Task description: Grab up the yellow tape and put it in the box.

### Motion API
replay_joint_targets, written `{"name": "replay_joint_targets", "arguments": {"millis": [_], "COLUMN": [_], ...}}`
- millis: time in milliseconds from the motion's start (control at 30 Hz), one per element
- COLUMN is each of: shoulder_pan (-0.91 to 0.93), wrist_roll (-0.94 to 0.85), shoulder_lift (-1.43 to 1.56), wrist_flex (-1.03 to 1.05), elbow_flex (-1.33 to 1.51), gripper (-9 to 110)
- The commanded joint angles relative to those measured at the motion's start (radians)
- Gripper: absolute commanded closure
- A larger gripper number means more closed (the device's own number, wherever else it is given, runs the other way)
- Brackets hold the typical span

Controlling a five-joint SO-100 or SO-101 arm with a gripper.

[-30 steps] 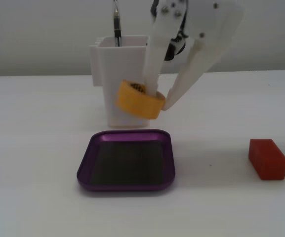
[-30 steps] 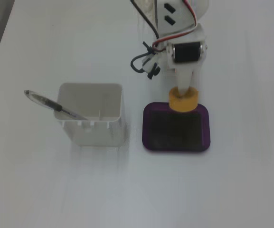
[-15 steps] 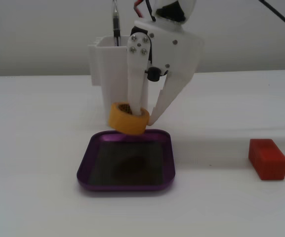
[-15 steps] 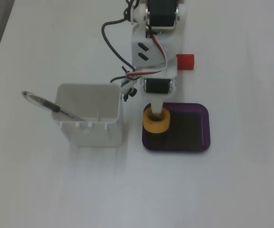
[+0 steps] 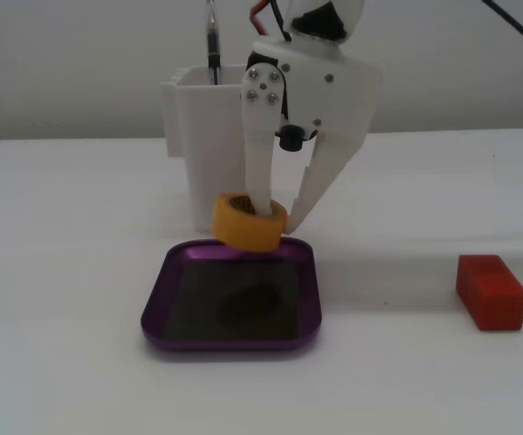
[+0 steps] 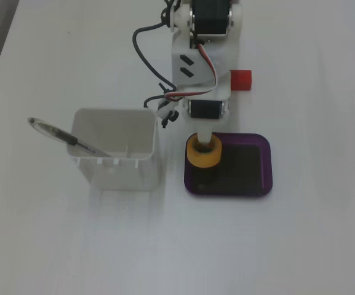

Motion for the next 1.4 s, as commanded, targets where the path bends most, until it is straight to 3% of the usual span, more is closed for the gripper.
{"name": "replay_joint_targets", "arguments": {"millis": [0,467,700,867,1133,1367], "shoulder_pan": [-0.008,-0.009,-0.011,-0.011,-0.008,0.006], "wrist_roll": [-0.003,-0.002,0.008,0.009,-0.003,0.000], "shoulder_lift": [0.009,0.025,0.025,0.038,0.342,0.758], "wrist_flex": [0.025,0.072,0.123,0.166,0.403,0.572], "elbow_flex": [-0.032,-0.034,-0.046,-0.074,-0.264,-0.164], "gripper": [102,101,88,88,87,87]}}
